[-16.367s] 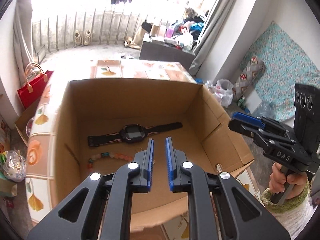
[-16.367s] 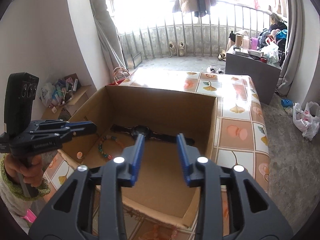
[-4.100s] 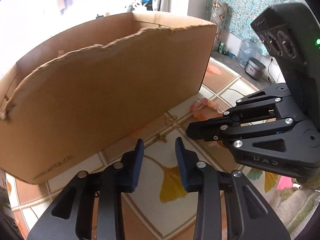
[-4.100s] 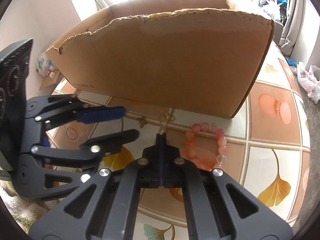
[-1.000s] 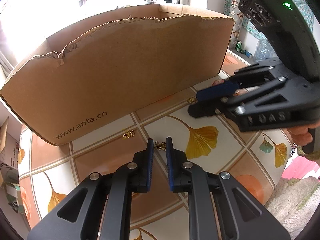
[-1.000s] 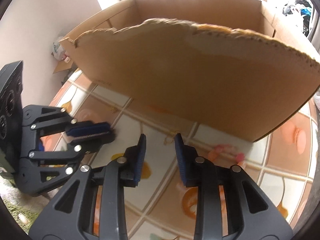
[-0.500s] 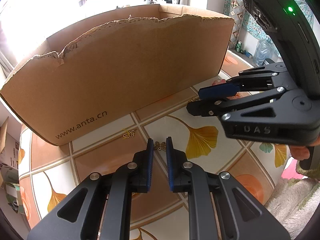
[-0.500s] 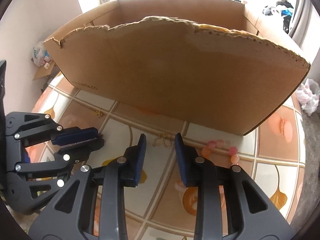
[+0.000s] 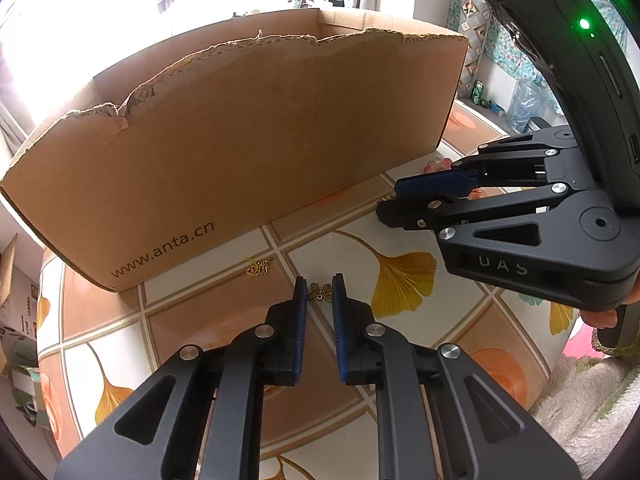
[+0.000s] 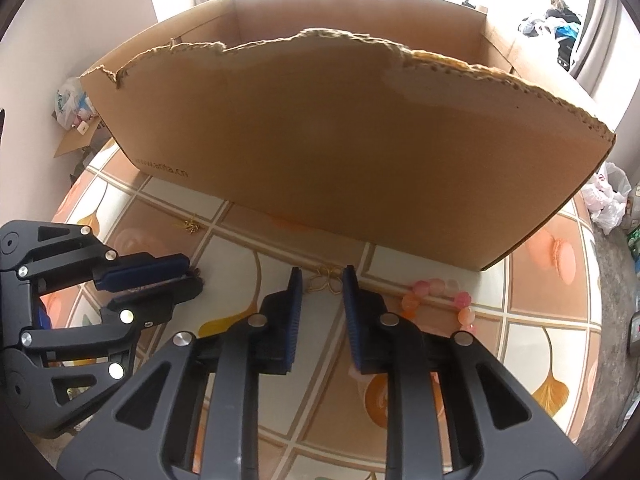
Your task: Organize jewelry
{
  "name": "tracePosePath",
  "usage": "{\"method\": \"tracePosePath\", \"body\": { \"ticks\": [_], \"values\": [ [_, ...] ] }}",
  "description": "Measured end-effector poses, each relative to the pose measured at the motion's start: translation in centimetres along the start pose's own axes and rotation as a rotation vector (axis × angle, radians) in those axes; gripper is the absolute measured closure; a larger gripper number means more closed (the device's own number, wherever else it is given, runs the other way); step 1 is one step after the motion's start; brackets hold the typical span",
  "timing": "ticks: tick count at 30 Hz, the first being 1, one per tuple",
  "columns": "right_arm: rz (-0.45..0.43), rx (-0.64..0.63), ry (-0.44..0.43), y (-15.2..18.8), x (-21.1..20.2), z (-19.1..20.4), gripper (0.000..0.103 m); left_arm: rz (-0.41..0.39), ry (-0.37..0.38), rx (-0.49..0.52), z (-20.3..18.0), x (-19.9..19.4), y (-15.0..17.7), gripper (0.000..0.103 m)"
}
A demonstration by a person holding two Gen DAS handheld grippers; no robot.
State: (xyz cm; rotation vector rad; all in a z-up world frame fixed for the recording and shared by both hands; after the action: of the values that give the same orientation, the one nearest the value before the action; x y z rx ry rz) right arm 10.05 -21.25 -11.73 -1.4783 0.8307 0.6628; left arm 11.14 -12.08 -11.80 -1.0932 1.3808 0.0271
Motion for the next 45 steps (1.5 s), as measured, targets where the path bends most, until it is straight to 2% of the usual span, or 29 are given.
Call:
{"method": "tracePosePath", "body": {
  "ticks": [6, 23, 24, 25, 33, 35, 37, 45],
  "values": [
    [-0.005, 0.001, 0.002, 0.0, 0.0, 0.6, 0.087, 0.000, -0.001, 0.002, 0.0, 0.0, 0.0, 0.090],
    [-0.009, 0.029, -0.029, 0.0, -0.7, -2.0, 0.087, -0.007, 0.007, 0.010, -0.3, -0.2, 0.1, 0.090],
    [-0.010, 0.028, -0.030, 0.0, -0.8, -2.0, 0.097, -0.010, 0.007, 0.015, -0.4, -0.3, 0.1, 0.090],
    [-0.008, 0.027, -0.033, 0.0, -0.9, -2.0, 0.100, -0.014, 0.007, 0.020, -0.5, -0.4, 0.1, 0.090],
    [-0.006, 0.046, -0.041, 0.3, -1.4, -2.5, 0.100, -0.026, 0.003, 0.046, -1.3, -1.3, 0.4, 0.090],
    [-0.002, 0.049, -0.046, 0.3, -1.5, -2.6, 0.096, -0.031, 0.004, 0.048, -1.4, -1.5, 0.4, 0.090],
    [0.001, 0.053, -0.048, 0.3, -1.4, -2.7, 0.073, -0.033, 0.003, 0.051, -1.6, -1.6, 0.5, 0.090],
    [-0.001, 0.013, -0.025, 0.1, -0.7, -2.1, 0.072, -0.037, 0.000, 0.044, -1.5, -1.9, 0.8, 0.090]
  ]
}}
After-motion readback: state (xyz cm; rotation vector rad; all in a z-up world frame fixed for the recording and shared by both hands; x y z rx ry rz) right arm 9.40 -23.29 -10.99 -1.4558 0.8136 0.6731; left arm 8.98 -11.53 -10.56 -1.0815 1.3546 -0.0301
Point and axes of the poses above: each gripper's, at about its wrist camera, not at the fingertips, and x roughly the way its jaws point, z to its left, y to its underside, the point moved 7 cm from there along x, roughly the way its jaws point, and after that the axes turned 15 degrees about y, right-handed, at the moved point
